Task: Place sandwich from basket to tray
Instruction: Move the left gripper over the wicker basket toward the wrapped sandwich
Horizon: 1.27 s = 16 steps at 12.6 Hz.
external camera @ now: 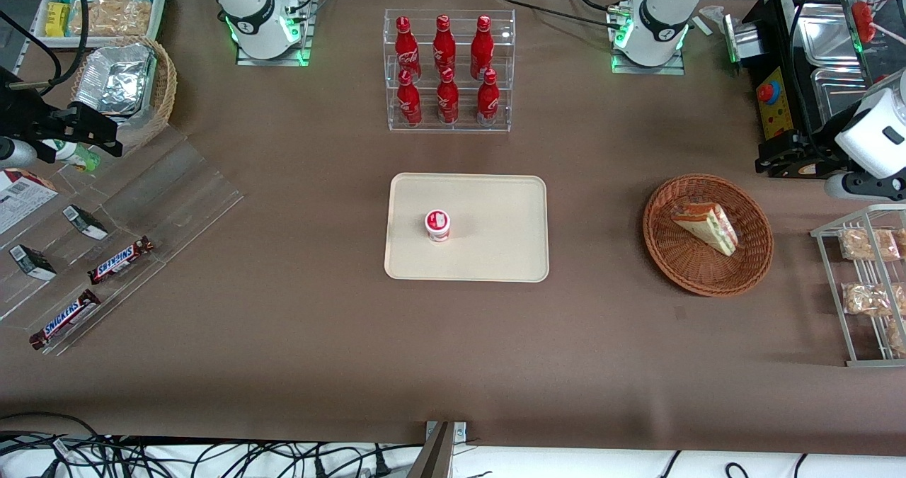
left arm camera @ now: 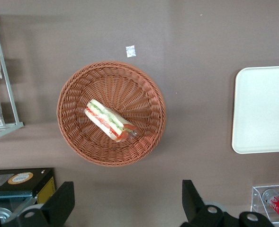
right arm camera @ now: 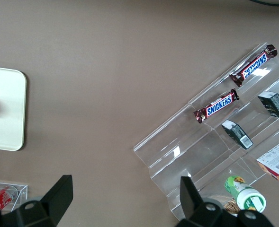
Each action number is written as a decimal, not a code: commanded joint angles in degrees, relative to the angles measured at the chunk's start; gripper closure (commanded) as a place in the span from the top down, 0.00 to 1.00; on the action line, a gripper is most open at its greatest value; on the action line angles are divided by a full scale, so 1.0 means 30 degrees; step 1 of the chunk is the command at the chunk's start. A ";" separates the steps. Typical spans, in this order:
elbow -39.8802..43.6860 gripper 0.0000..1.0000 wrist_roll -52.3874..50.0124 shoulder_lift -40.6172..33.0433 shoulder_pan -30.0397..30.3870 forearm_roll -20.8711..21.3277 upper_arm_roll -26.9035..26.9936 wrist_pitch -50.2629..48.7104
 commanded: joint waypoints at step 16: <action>-0.8775 1.00 -1.2570 -0.0093 0.0898 0.1527 0.0208 0.9957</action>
